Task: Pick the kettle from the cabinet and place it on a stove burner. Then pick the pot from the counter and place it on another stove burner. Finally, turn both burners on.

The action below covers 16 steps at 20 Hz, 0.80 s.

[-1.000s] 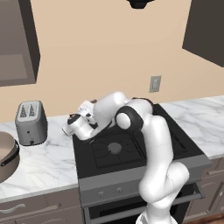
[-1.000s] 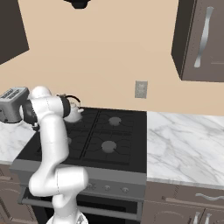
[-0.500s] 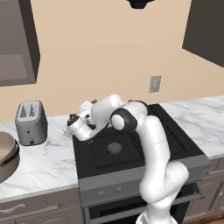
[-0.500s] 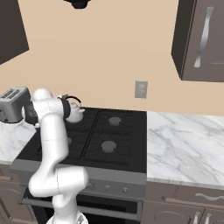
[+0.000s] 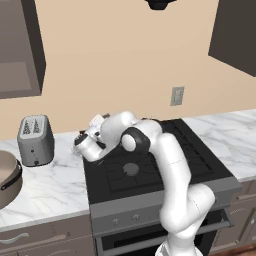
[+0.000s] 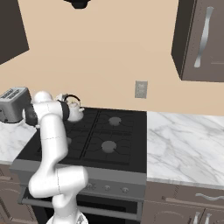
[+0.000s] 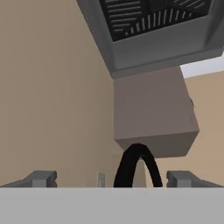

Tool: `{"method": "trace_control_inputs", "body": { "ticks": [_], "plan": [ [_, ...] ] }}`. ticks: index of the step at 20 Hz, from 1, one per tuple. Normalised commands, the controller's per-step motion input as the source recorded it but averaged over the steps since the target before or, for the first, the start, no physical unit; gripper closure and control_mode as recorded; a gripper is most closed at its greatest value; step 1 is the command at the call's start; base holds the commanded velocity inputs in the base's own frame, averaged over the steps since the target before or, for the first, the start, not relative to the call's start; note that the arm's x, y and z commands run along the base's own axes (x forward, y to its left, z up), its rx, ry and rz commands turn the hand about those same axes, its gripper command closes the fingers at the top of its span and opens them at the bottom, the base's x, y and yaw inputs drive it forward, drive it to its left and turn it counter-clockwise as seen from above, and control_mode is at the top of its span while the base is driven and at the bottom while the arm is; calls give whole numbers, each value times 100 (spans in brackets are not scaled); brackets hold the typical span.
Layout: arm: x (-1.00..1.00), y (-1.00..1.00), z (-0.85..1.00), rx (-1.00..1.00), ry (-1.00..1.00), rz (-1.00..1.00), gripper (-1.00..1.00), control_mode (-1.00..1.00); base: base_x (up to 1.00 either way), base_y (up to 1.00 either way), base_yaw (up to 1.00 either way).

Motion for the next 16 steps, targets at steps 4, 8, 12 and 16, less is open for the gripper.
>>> {"method": "trace_control_inputs", "body": {
  "ticks": [4, 8, 12, 16],
  "plan": [
    [0, -4, -5, 5, -3, 1, -100, -100, 0, 0, 0],
    [0, -13, 0, 7, 0, 1, -100, -100, 0, 0, 0],
    [0, -12, 0, 6, 0, 1, -100, -100, 0, 0, 0],
    [0, -15, 0, 8, 0, 0, -100, -100, 0, 0, 0]
  ]
}}
